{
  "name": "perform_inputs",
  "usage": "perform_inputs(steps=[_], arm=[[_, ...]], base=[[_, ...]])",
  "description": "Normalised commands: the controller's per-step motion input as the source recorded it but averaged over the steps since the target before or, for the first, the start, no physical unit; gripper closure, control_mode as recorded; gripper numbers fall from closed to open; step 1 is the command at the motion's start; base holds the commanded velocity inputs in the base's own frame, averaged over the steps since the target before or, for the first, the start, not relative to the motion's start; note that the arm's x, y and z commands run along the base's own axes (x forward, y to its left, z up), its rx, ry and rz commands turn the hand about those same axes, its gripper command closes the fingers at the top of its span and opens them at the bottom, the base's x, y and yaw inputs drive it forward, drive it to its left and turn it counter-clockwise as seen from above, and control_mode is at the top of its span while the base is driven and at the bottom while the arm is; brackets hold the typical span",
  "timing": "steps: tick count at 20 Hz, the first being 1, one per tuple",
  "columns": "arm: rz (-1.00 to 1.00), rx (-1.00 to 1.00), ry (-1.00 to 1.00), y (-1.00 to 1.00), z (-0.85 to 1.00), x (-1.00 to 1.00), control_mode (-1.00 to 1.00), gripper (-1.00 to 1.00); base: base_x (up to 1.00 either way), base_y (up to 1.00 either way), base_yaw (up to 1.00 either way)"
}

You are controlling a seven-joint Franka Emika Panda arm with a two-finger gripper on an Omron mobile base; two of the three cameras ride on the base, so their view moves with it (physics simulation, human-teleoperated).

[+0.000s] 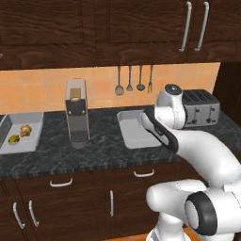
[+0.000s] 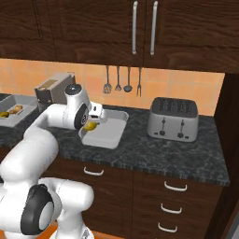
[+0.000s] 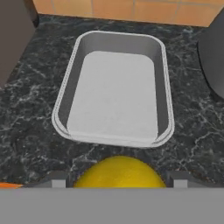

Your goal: Place one lemon and one chicken drumstick in each tupperware on the nearby counter, to pack two identical lunches.

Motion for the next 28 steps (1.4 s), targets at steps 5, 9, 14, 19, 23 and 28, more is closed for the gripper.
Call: perform_inputs(steps=[5, 9, 14, 19, 23, 28], arm=[[0.00, -0.01, 0.05, 0.00, -0.41, 0.91, -1.00, 1.00], [0.00, -0.01, 0.00, 0.00, -0.41, 0.66, -1.00, 1.00], [0.00, 0.00, 0.00, 0.00, -0.46, 0.33, -1.00, 1.00], [0.00, -0.03, -0.04, 0.00, -0.30, 0.40, -1.00, 1.00], [0.00, -0.03, -0.07, 0.00, -0.16, 0.43, -1.00, 1.00], [0.00, 0.00, -0.05, 0.00, -0.02, 0.48, -1.00, -1.00]], base=[[0.00, 0.00, 0.00], [0.00, 0.00, 0.00], [0.00, 0.00, 0.00], [0.00, 0.00, 0.00], [0.00, 0.00, 0.00], [0.00, 0.00, 0.00]])
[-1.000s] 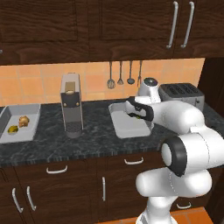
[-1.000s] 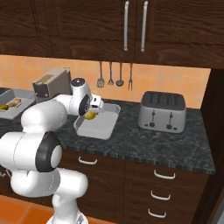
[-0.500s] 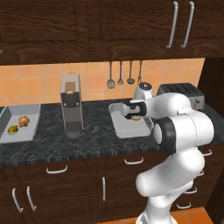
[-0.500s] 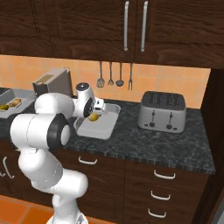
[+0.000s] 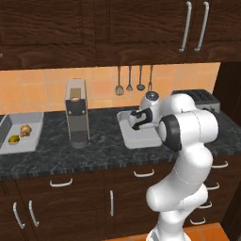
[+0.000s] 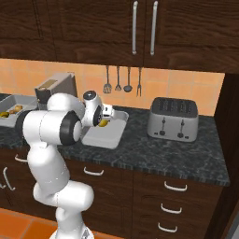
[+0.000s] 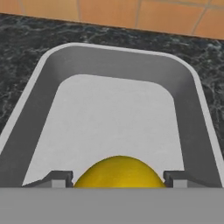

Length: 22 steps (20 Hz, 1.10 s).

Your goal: Place one lemon and one chicken drumstick in each tupperware on the nearby counter, to pack two identical lunches.

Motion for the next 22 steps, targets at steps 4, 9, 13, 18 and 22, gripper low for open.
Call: perform_inputs(steps=[4, 9, 13, 18, 22], arm=[[0.00, 0.00, -0.07, -0.08, 0.00, 0.01, -1.00, -1.00], [0.01, 0.02, -0.26, -0.13, 0.15, -0.60, -1.00, -1.00], [0.06, 0.05, -0.13, -0.04, 0.59, -0.62, -1.00, -1.00], [0.07, 0.00, -0.05, -0.03, 0.98, -0.61, -1.00, -1.00], [0.11, -0.06, 0.16, -0.07, 1.00, -1.00, -1.00, -1.00]], base=[[0.00, 0.00, 0.00], [0.00, 0.00, 0.00], [0.00, 0.00, 0.00], [0.00, 0.00, 0.00], [0.00, 0.00, 0.00]])
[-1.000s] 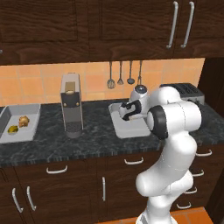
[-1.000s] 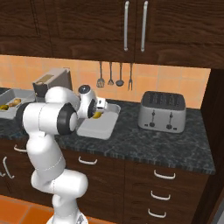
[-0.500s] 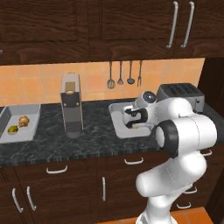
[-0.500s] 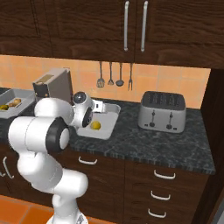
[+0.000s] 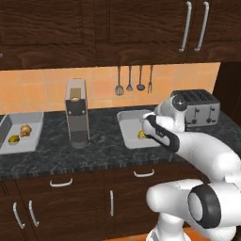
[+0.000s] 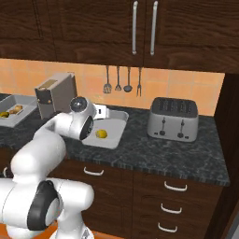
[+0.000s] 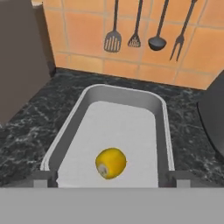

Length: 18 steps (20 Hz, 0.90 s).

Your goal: Place one lemon and one chicken drumstick in each tupperware on the nearby counter, to pack two identical lunches.

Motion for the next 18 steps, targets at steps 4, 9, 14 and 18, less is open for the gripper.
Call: perform_inputs(steps=[4, 9, 14, 18], arm=[[0.04, 0.00, 0.24, 0.00, 0.97, -1.00, -1.00, -1.00], [0.01, 0.00, 0.26, 0.00, 0.67, -1.00, -1.00, -1.00], [-0.04, 0.00, 0.05, 0.00, -0.23, -1.00, -1.00, -1.00], [-0.05, 0.00, -0.03, 0.00, -0.03, -1.00, -1.00, -1.00]], base=[[0.00, 0.00, 0.00], [0.00, 0.00, 0.00], [0.00, 0.00, 0.00], [0.00, 0.00, 0.00]])
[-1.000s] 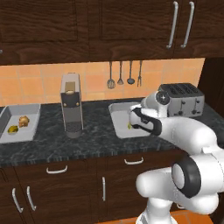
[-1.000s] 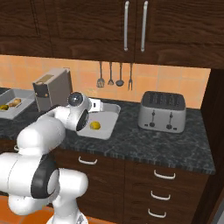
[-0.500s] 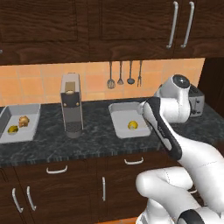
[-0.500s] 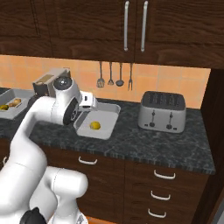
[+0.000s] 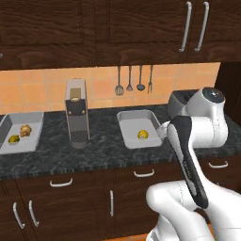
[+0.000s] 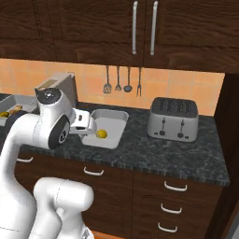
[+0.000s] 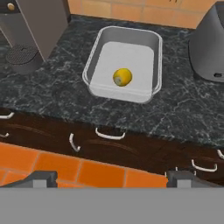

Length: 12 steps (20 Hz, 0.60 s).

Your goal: Place one lemon and one chicken drumstick in each tupperware on the nearby counter, to pack two identical lunches.

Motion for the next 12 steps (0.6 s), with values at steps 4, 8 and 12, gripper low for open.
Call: perform_inputs(steps=[4, 8, 12], arm=[[-0.13, 0.01, 0.00, 0.00, 0.18, -1.00, -1.00, -1.00], [-0.10, 0.04, 0.01, 0.00, 0.25, -1.00, -1.00, -1.00], [0.02, 0.02, 0.00, 0.00, 0.44, -0.92, -1.00, -1.00]], base=[[0.00, 0.00, 0.00], [0.00, 0.00, 0.00], [0.00, 0.00, 0.00]])
